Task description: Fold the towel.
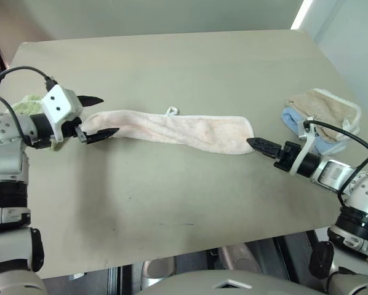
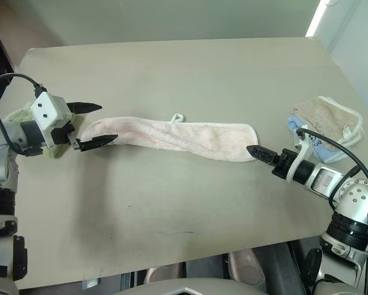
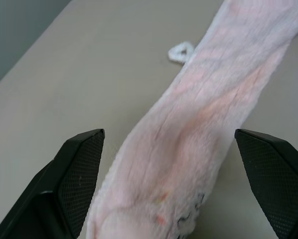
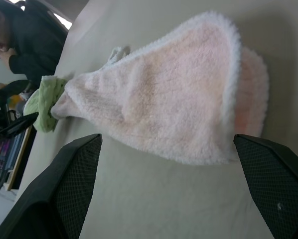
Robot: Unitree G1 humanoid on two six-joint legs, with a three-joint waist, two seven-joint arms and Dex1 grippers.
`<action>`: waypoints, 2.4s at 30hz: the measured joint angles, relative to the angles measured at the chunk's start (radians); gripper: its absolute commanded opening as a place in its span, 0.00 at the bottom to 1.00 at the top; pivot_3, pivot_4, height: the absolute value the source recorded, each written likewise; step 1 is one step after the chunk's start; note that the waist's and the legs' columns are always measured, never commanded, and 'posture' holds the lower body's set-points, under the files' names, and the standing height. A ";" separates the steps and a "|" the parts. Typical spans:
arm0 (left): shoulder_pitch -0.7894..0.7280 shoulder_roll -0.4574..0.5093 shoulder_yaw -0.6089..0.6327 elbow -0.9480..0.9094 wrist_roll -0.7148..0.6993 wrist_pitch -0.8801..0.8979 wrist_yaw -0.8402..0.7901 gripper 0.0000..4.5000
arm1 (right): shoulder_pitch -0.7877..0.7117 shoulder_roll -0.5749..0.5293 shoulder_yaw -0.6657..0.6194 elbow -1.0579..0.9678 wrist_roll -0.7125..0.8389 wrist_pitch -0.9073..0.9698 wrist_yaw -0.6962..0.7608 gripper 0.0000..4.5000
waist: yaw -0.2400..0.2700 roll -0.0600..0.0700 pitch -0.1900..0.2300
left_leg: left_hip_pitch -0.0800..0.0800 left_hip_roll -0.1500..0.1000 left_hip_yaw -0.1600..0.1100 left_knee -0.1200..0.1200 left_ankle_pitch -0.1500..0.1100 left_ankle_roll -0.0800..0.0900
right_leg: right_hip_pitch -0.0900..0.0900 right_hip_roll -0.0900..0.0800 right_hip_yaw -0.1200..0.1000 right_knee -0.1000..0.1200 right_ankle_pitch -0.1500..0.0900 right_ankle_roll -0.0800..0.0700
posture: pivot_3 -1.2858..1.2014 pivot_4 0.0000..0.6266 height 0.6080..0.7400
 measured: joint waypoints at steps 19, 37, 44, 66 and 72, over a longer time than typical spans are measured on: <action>0.006 -0.068 -0.045 -0.055 -0.004 0.041 -0.011 1.00 | 0.037 0.172 -0.143 -0.034 0.105 0.136 -0.209 1.00 | -0.003 0.000 0.000 | -0.001 0.001 -0.001 0.000 -0.004 0.007 | -0.002 0.003 -0.001 0.000 0.003 0.002 | 0.52 0.24 1.00; 0.003 -0.086 -0.046 -0.089 -0.004 0.063 0.004 1.00 | -0.137 0.315 -0.174 0.129 0.075 -0.029 -0.474 0.91 | -0.007 0.000 0.000 | 0.001 0.003 -0.002 0.001 -0.005 0.010 | -0.003 0.001 0.000 0.000 0.007 -0.007 | 0.52 0.24 1.00; 0.004 -0.089 -0.046 -0.100 -0.004 0.064 0.008 1.00 | -0.135 0.318 -0.188 0.149 0.082 -0.090 -0.567 0.39 | -0.006 0.001 0.000 | -0.001 0.003 -0.002 0.000 -0.005 0.009 | -0.005 0.001 0.000 0.000 0.006 -0.006 | 0.52 0.24 1.00; -0.003 -0.126 -0.066 -0.105 0.001 0.059 0.013 1.00 | -0.183 -0.203 0.126 0.086 -0.008 -0.252 -0.294 0.01 | -0.006 0.002 0.000 | -0.008 0.002 0.000 0.001 -0.006 0.009 | -0.011 0.000 -0.001 0.000 0.010 0.005 | 0.52 0.24 1.00; -0.017 -0.139 -0.072 -0.104 0.001 0.058 0.018 1.00 | -0.254 -0.271 0.487 -0.012 -0.177 -0.337 -0.039 0.01 | -0.009 0.002 0.000 | -0.008 0.000 0.000 0.003 -0.006 0.009 | -0.010 0.002 -0.001 -0.001 0.011 0.006 | 0.52 0.24 1.00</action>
